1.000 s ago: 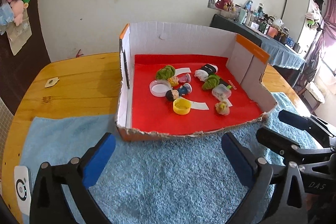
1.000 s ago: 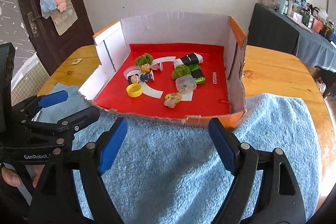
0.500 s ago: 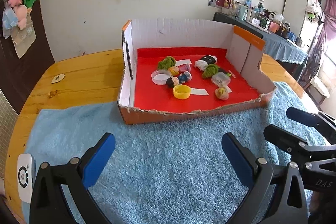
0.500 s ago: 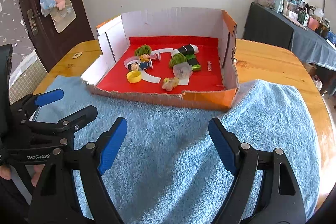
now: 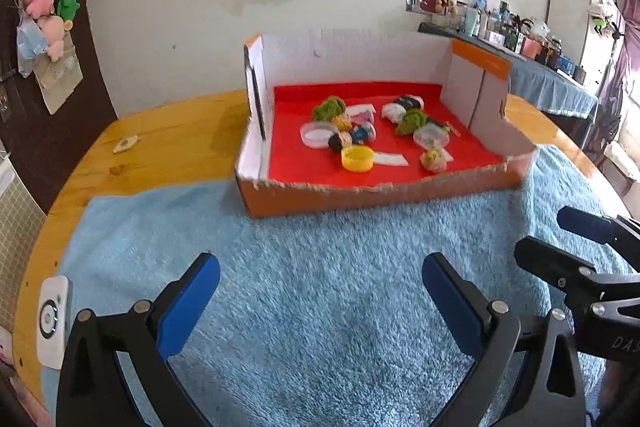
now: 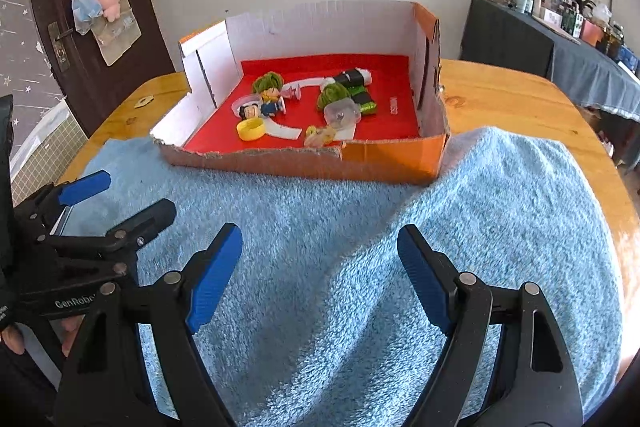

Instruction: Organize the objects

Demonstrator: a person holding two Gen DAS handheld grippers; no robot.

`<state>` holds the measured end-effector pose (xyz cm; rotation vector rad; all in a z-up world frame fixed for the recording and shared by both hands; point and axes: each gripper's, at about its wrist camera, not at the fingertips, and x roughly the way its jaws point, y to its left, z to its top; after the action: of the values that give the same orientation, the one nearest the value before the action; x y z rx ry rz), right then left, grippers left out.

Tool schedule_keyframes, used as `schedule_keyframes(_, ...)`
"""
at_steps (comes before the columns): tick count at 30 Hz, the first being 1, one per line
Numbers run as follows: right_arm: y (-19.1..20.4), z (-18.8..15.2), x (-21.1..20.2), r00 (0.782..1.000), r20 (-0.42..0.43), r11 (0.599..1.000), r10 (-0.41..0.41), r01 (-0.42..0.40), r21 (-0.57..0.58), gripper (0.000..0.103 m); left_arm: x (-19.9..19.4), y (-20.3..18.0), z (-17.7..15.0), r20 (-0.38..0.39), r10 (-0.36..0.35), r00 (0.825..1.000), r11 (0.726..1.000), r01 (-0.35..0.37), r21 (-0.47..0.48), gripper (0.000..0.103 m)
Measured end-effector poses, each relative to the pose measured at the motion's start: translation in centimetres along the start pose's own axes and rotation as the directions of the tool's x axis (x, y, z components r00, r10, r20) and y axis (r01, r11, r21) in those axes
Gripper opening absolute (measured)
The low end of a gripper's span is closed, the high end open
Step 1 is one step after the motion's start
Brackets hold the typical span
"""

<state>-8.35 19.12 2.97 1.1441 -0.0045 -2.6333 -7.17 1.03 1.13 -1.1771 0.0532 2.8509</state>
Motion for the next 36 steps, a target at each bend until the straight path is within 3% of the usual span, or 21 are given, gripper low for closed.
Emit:
schedule_keyframes(4,0.0,-0.7,0.5,1.000,-0.012,1.000,0.002,-0.002,0.000,0.080,0.6,0.1,-0.7,-0.031,-0.027,0.999,0.999,0.027,-0.020,0.103)
schedule_keyframes(25,-1.0,-2.7,2.0,0.999,-0.034,0.999,-0.029,0.030,0.025,0.080,1.3,0.9,-2.3,-0.076,-0.021,0.997,0.998,0.016,-0.068,0.103)
schedule_keyframes(30,-1.2,-2.9,2.2,0.999,-0.038,0.999,-0.027,0.028,0.031,0.080,2.2,1.3,-2.8,-0.130,-0.043,0.991,0.995,0.031,-0.093,0.103)
schedule_keyframes(36,-1.2,-3.0,2.2,0.999,-0.042,0.999,-0.034,0.035,0.033,0.080,2.4,0.9,-3.2,-0.142,-0.028,0.989,0.998,0.019,-0.066,0.103)
